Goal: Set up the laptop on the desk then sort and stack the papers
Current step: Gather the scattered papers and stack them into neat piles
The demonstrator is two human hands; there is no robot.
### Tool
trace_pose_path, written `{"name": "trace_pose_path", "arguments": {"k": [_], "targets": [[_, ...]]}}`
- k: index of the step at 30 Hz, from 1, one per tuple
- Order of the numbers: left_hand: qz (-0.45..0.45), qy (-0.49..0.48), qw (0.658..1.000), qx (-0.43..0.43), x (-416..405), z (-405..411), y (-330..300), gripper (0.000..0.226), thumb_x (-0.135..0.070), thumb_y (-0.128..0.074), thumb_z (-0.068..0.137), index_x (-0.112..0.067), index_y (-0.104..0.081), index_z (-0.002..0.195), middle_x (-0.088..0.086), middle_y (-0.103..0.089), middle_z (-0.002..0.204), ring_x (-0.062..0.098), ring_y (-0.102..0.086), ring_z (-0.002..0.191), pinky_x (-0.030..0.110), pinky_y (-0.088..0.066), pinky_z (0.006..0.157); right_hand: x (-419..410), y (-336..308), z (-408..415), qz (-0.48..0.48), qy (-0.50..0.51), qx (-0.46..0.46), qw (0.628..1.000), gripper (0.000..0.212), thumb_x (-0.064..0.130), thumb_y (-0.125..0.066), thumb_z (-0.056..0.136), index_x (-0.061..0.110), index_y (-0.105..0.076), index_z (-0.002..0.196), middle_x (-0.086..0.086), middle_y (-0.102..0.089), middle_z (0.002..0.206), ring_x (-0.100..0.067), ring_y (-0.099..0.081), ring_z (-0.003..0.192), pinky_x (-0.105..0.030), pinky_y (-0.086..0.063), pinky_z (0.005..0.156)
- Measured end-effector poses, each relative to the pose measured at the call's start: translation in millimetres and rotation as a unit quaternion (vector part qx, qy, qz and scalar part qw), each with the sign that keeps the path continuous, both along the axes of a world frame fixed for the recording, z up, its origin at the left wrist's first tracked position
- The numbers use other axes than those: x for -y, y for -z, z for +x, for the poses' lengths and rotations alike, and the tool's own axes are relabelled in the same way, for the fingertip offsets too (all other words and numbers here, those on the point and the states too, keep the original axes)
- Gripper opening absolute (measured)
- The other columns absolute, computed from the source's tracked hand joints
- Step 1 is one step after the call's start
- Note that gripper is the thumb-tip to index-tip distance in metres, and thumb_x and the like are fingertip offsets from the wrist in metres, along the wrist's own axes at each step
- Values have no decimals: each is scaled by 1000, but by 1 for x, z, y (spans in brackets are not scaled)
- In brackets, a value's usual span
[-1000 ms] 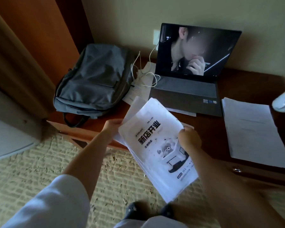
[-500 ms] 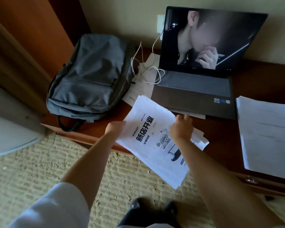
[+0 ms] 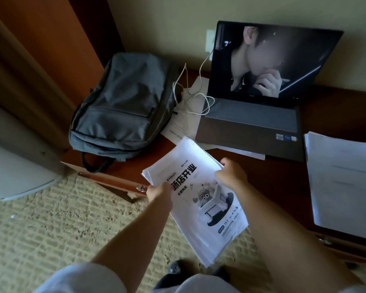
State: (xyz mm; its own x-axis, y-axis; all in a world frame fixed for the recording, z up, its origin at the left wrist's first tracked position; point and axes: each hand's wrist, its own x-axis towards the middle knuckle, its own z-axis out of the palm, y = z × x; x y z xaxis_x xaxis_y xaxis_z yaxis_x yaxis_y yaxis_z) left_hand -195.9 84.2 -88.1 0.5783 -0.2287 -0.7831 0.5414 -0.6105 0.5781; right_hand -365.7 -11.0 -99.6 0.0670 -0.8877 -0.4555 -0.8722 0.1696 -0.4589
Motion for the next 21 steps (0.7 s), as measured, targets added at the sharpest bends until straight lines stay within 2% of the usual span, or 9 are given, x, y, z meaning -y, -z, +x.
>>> {"name": "trace_pose_path", "arguments": {"k": [2, 4, 7, 11, 14, 16, 18, 19, 21], "targets": [[-25, -2, 999, 38, 10, 2, -13, 25, 3, -55, 82, -3, -56, 106, 5, -57, 83, 18, -55, 70, 30, -51, 65, -3, -14, 4, -29, 21, 50, 998, 20, 17, -54, 77, 22, -54, 97, 0, -63, 96, -24, -59, 85, -28, -43, 67], [-77, -11, 995, 70, 21, 4, -34, 19, 1, -52, 83, -9, -57, 99, 5, -62, 82, 17, -60, 69, 28, -49, 54, -2, -31, 8, -62, 41, 98, 992, 22, 19, -53, 80, 22, -54, 102, 0, -62, 96, -26, -59, 86, -30, -44, 69], [-176, -7, 976, 128, 38, 5, -76, 16, -1, -50, 82, -12, -56, 92, 2, -62, 79, 16, -62, 70, 26, -49, 52, 6, -62, 15, -132, 91, 168, 973, 26, 16, -52, 81, 21, -52, 107, -1, -62, 95, -28, -59, 82, -31, -44, 65], [-309, 43, 918, 245, 57, 7, -134, 18, 2, -49, 78, -9, -55, 90, -1, -59, 75, 11, -59, 66, 19, -45, 49, 15, -108, 19, -221, 175, 274, 920, 25, 8, -50, 84, 14, -53, 108, -1, -59, 87, -24, -57, 74, -31, -44, 62], [-383, 70, 870, 302, 60, 8, -148, 18, -4, -53, 81, -13, -51, 96, -3, -58, 81, 8, -58, 69, 20, -50, 55, 16, -123, 17, -244, 227, 317, 888, 29, 8, -48, 85, 15, -51, 113, 3, -57, 83, -18, -54, 66, -28, -42, 58], [-386, 112, 879, 256, 56, 11, -130, 33, -8, -59, 83, -16, -48, 114, -1, -60, 97, 11, -62, 83, 26, -55, 68, 12, -117, 12, -203, 243, 349, 882, 33, 3, -46, 85, 13, -48, 116, 3, -56, 87, -14, -52, 67, -25, -39, 56], [-335, 167, 907, 194, 48, 15, -98, 48, -9, -64, 84, -12, -44, 127, 4, -61, 110, 20, -62, 97, 34, -55, 78, 3, -99, 9, -137, 250, 340, 896, 37, 1, -44, 85, 10, -48, 120, -7, -60, 105, -21, -57, 81, -26, -41, 66], [-301, 194, 917, 178, 44, 15, -83, 45, -9, -64, 84, -10, -47, 126, 6, -62, 111, 24, -63, 100, 36, -54, 80, -1, -89, 8, -115, 264, 330, 899, 39, 0, -43, 84, 9, -51, 121, -10, -61, 111, -25, -58, 86, -27, -42, 70], [-268, 233, 918, 177, 41, 14, -70, 22, -8, -59, 89, -8, -54, 110, 3, -64, 98, 26, -62, 96, 33, -53, 73, -7, -76, 11, -108, 305, 337, 884, 40, -2, -42, 82, 8, -58, 117, -13, -64, 112, -29, -60, 89, -26, -42, 69]]}}
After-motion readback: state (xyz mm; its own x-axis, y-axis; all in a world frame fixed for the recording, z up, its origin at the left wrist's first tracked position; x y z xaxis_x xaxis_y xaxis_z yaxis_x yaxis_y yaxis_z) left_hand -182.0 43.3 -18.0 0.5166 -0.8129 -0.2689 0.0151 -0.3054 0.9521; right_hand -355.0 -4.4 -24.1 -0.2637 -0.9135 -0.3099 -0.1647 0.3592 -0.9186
